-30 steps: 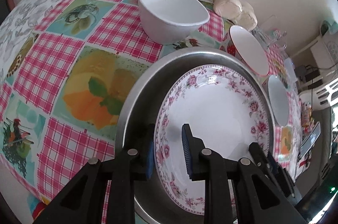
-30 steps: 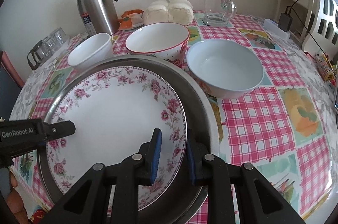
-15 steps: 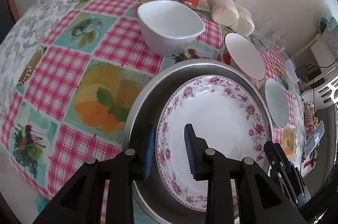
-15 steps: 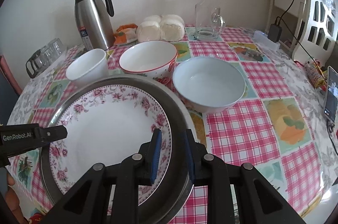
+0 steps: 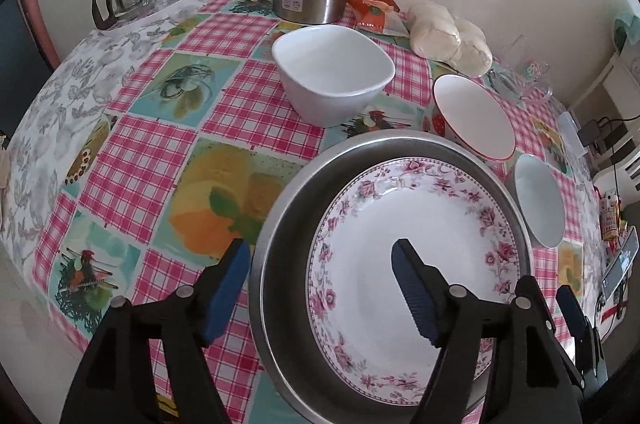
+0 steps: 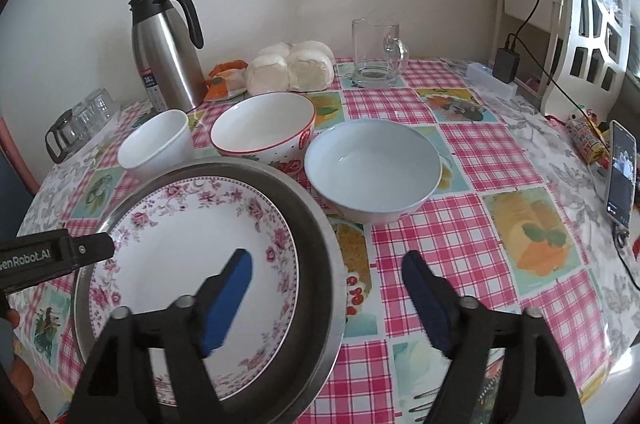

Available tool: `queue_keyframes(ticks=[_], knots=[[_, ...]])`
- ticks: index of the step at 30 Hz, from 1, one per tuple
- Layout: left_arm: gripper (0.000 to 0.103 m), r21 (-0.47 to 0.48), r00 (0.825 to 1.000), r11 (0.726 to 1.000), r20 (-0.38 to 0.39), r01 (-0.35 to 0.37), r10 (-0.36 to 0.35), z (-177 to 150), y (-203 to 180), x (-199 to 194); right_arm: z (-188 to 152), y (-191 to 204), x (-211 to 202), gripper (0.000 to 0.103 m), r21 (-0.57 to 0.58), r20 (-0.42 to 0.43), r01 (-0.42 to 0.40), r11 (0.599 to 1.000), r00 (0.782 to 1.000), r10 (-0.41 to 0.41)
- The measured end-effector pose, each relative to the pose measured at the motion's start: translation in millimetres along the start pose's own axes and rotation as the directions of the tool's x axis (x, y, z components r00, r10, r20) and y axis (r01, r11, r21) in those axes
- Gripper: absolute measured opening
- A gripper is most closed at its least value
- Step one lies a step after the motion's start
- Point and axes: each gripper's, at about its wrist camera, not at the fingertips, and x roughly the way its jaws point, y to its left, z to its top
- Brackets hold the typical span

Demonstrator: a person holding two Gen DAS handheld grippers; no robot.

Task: Organize plates and bowls
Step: 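Open both grippers to release the floral plate rim, then move both grippers to the rim of the red-rimmed white bowl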

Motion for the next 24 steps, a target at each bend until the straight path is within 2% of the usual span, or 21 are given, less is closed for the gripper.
queue_keyframes(ticks=[2,5,7,8,9,12,17,21,24], knots=[[0.078,0.003,1.000,1.000,0.004,-0.005,0.005,-0.7,-0.8,-0.9,0.0,-1.8,0.8,0.088,0.000,-0.002,-0.001,1.000,1.000,0.001],[0.081,0.017,0.999,0.999,0.026,-0.039,0.039,-1.7,-3.6,-2.1,-0.7,-2.6,1.8,0.103,-0.003,-0.003,-0.003,1.000,1.000,0.003],[0.101,0.036,0.994,0.995,0.063,-0.095,0.092,-2.2,-6.7,-3.0,-0.6,-3.5,1.1,0.103,-0.005,0.003,0.002,1.000,1.000,-0.002],[0.103,0.046,0.991,0.992,0.076,-0.116,0.112,-2.3,-8.1,-3.5,-0.4,-4.6,1.1,0.103,-0.002,0.003,0.002,1.000,1.000,-0.002],[0.102,0.051,0.988,0.990,0.087,-0.133,0.128,-2.0,-8.7,-3.8,-0.3,-6.0,1.0,0.103,0.002,0.003,0.004,1.000,1.000,-0.004],[0.103,0.030,0.991,0.993,0.085,-0.110,0.107,-0.7,-5.9,-4.2,-0.1,-10.6,1.8,0.103,0.014,-0.001,0.011,1.000,1.000,-0.011],[0.103,0.039,0.988,0.993,0.103,-0.115,0.110,-0.2,-11.6,-5.6,0.0,-16.4,2.5,0.103,0.033,-0.008,0.015,0.999,1.000,-0.015],[0.103,0.058,0.987,0.995,0.145,-0.083,0.074,1.6,-21.6,-10.7,0.9,-21.8,3.2,0.103,0.066,-0.024,-0.010,0.998,1.000,0.012],[0.103,0.072,0.982,0.996,0.184,-0.060,0.046,4.7,-29.3,-17.6,3.1,-21.8,1.0,0.103,0.056,-0.026,0.001,0.998,1.000,0.000]])
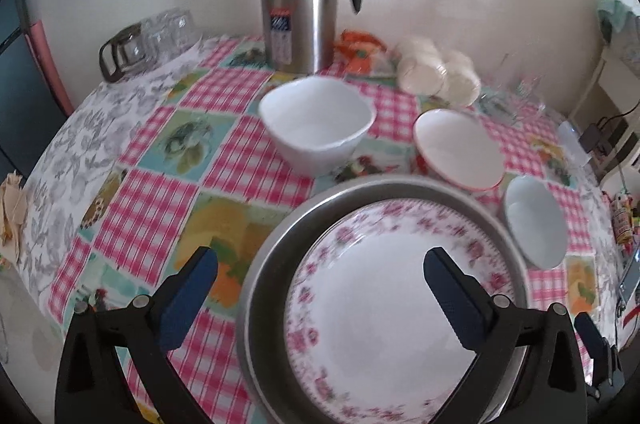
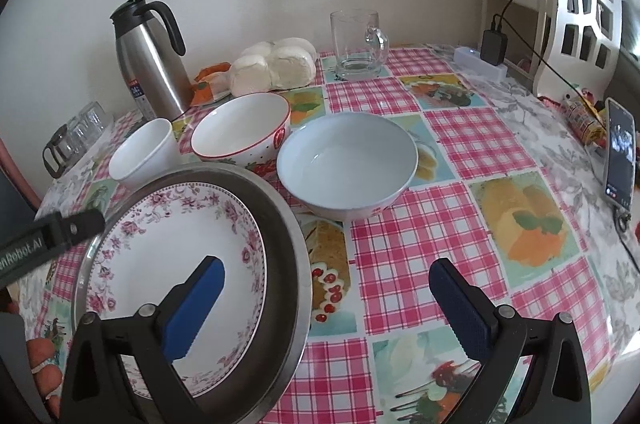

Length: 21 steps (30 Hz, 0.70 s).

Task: Organize plates and bowls
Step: 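Move both grippers to the rim of the red-rimmed white bowl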

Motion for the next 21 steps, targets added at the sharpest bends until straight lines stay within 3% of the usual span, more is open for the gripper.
queue_keyframes(ticks=[5,9,15,21], knots=[[0.103,-0.001,0.998,0.998,0.025,0.056,-0.056,12.2,-7.7,-4.8,7.2,-1.2,-5.3,0.103,0.007,0.018,0.084,0.996,0.996,-0.084],[0.103,-0.022,0.998,0.998,0.039,0.051,-0.050,22.5,-11.7,-5.3,10.7,-7.6,-11.5,0.103,0.046,0.053,0.141,0.989,0.988,-0.144],[0.103,-0.068,0.997,0.997,0.081,0.024,-0.018,32.5,-16.3,-6.4,17.6,-14.7,-3.4,0.103,0.069,0.023,0.223,0.972,0.974,-0.225],[0.102,-0.083,0.999,0.997,0.042,-0.006,0.009,42.3,-21.5,9.4,26.7,-13.6,5.2,0.103,0.065,-0.002,0.253,0.965,0.967,-0.254]])
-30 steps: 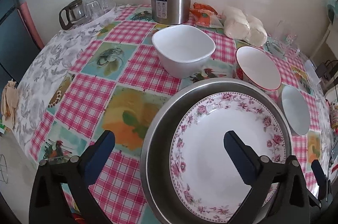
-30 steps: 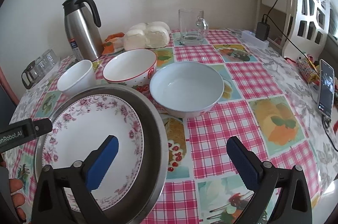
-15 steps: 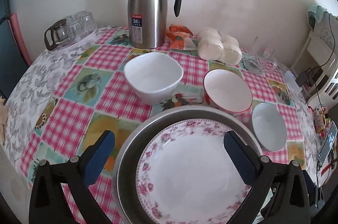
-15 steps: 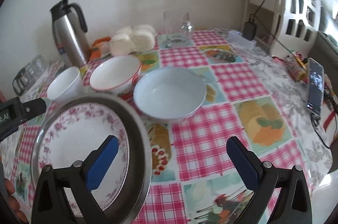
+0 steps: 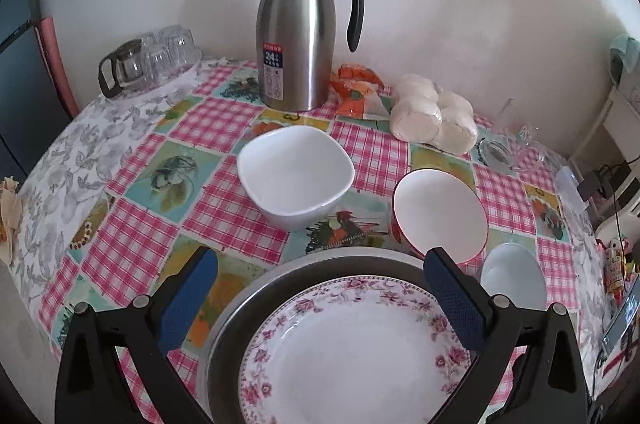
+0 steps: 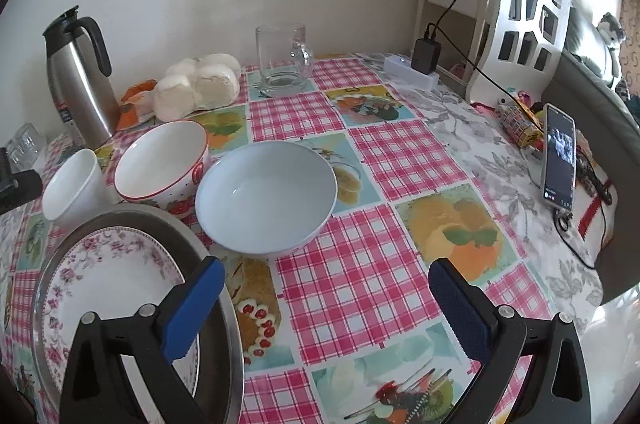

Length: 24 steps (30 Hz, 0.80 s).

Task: Organize plates and bowls
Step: 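Move both grippers to the rim of the red-rimmed white bowl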

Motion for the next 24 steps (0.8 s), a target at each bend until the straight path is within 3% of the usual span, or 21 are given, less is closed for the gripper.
queue_keyframes(ticks=[10,15,24], knots=[[0.102,-0.024,0.992,0.995,-0.069,0.100,-0.102,16.0,-14.1,24.6,21.2,8.8,13.6,0.103,-0.031,-0.022,0.011,0.999,1.000,-0.012],[0.103,-0.020,0.988,0.989,-0.040,0.146,-0.147,25.8,-20.7,28.3,41.8,-0.3,22.4,0.103,0.015,-0.056,-0.037,0.999,0.998,0.037],[0.103,-0.036,0.970,0.972,-0.056,0.234,-0.235,33.8,-23.4,50.5,90.8,1.7,28.2,0.103,0.018,-0.052,-0.118,0.993,0.992,0.119]])
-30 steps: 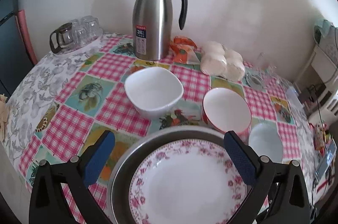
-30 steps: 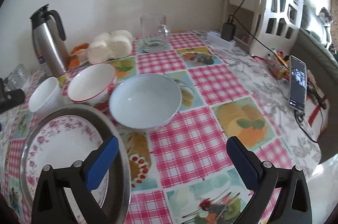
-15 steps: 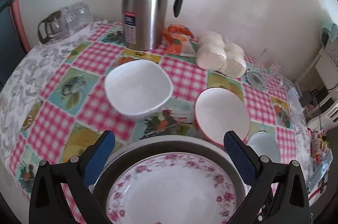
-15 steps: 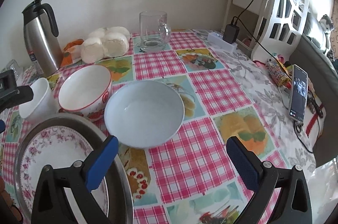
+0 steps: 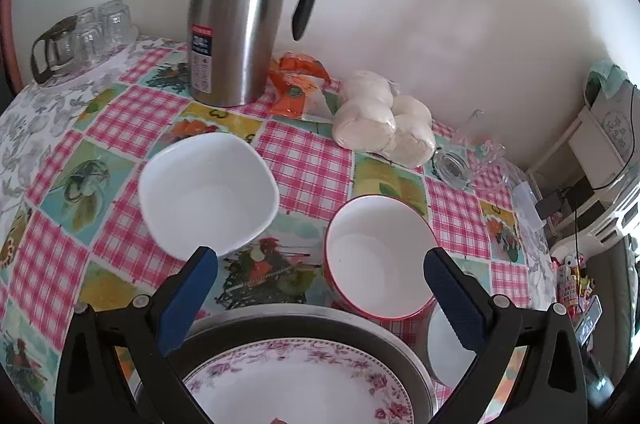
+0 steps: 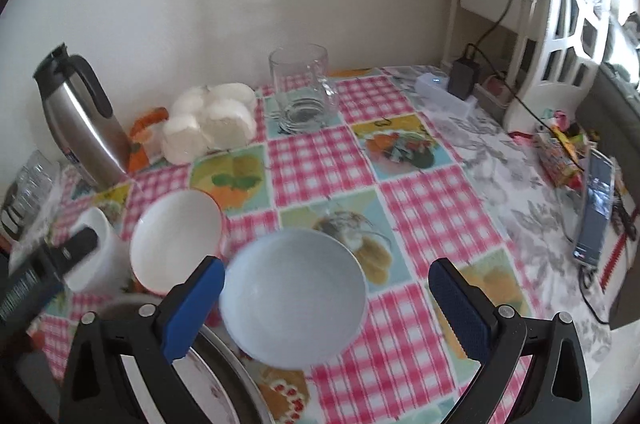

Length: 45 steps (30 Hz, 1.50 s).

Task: Organize plates and bowls
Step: 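Move both grippers to the rim of the red-rimmed white bowl, then close both grippers on the red-rimmed bowl's rim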

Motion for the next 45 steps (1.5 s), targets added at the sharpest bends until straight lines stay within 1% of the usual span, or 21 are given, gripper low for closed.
queue_keyframes(ticks=[3,4,5,7,9,12,16,18,20,23,25,26,28,29,31,32,34,37,41,43,45], knots=[[0.103,0.014,0.998,0.999,-0.042,0.049,-0.049,0.1,-3.3,8.2,11.4,4.9,7.7,0.103,0.000,-0.022,-0.038,0.999,0.999,0.038],[0.102,0.015,0.997,0.999,-0.049,0.052,-0.051,0.0,-4.2,10.7,14.7,8.0,12.2,0.103,-0.003,-0.037,-0.058,0.998,0.998,0.058],[0.102,0.013,0.998,0.999,-0.052,0.038,-0.037,0.4,-4.2,13.3,16.2,10.2,15.4,0.103,-0.005,-0.048,-0.064,0.998,0.997,0.063],[0.102,0.010,0.997,0.999,-0.071,0.033,-0.032,1.0,-2.7,19.8,19.2,14.8,24.2,0.103,-0.021,-0.063,-0.040,0.999,0.997,0.039],[0.102,-0.019,0.994,0.999,-0.096,0.050,-0.052,2.2,1.4,26.4,21.6,16.4,31.2,0.103,-0.023,-0.071,-0.029,0.999,0.997,0.027],[0.102,-0.041,0.993,0.998,-0.103,0.055,-0.059,5.0,4.9,31.3,25.4,18.1,41.0,0.103,-0.007,-0.081,-0.065,0.998,0.995,0.064],[0.102,-0.068,0.990,0.996,-0.122,0.065,-0.073,6.3,10.4,38.4,27.6,24.8,52.6,0.103,-0.029,-0.081,-0.052,0.998,0.996,0.049],[0.100,-0.083,0.988,0.994,-0.133,0.069,-0.080,6.4,13.1,42.5,28.6,28.1,58.2,0.102,-0.036,-0.082,-0.062,0.997,0.995,0.059],[0.094,-0.086,0.987,0.994,-0.137,0.072,-0.084,6.6,13.5,45.2,28.8,32.9,63.6,0.098,-0.049,-0.086,-0.068,0.996,0.994,0.064],[0.084,-0.085,0.985,0.992,-0.139,0.090,-0.101,7.2,12.4,49.1,27.8,41.2,73.3,0.086,-0.075,-0.107,-0.086,0.994,0.991,0.078],[0.075,-0.083,0.983,0.991,-0.145,0.103,-0.115,7.3,10.8,52.6,26.4,46.4,78.9,0.074,-0.092,-0.121,-0.097,0.991,0.989,0.085],[0.073,-0.081,0.982,0.991,-0.148,0.109,-0.120,7.3,9.8,54.7,25.9,48.7,81.0,0.071,-0.099,-0.126,-0.101,0.990,0.988,0.088],[0.061,-0.080,0.978,0.989,-0.159,0.121,-0.132,6.9,8.1,59.4,24.8,54.4,85.7,0.059,-0.115,-0.137,-0.112,0.987,0.986,0.096],[0.058,-0.080,0.976,0.989,-0.166,0.127,-0.139,6.2,7.3,62.3,24.3,56.7,87.9,0.057,-0.123,-0.140,-0.113,0.986,0.985,0.096],[0.046,-0.079,0.973,0.988,-0.179,0.135,-0.147,4.5,5.8,67.7,23.3,62.1,92.2,0.047,-0.143,-0.148,-0.115,0.983,0.985,0.094],[0.044,-0.076,0.971,0.988,-0.187,0.136,-0.148,3.4,4.8,71.0,22.9,64.5,93.8,0.045,-0.150,-0.149,-0.120,0.981,0.984,0.098],[0.035,-0.074,0.970,0.988,-0.193,0.137,-0.149,1.8,3.6,74.7,22.2,69.4,96.3,0.037,-0.163,-0.151,-0.127,0.978,0.983,0.103],[0.031,-0.074,0.970,0.989,-0.198,0.127,-0.140,0.4,3.3,79.4,21.4,75.9,101.7,0.032,-0.177,-0.160,-0.124,0.976,0.983,0.096],[0.027,-0.090,0.969,0.988,-0.205,0.124,-0.140,-0.5,6.5,84.2,19.2,80.8,110.5,0.030,-0.177,-0.177,-0.131,0.975,0.979,0.099],[0.024,-0.082,0.969,0.990,-0.211,0.110,-0.126,-0.5,5.8,87.1,17.5,82.3,114.9,0.026,-0.181,-0.191,-0.134,0.974,0.977,0.099],[0.024,-0.074,0.970,0.993,-0.218,0.096,-0.110,-1.1,5.3,89.2,16.3,83.2,118.0,0.024,-0.181,-0.202,-0.136,0.974,0.974,0.098]])
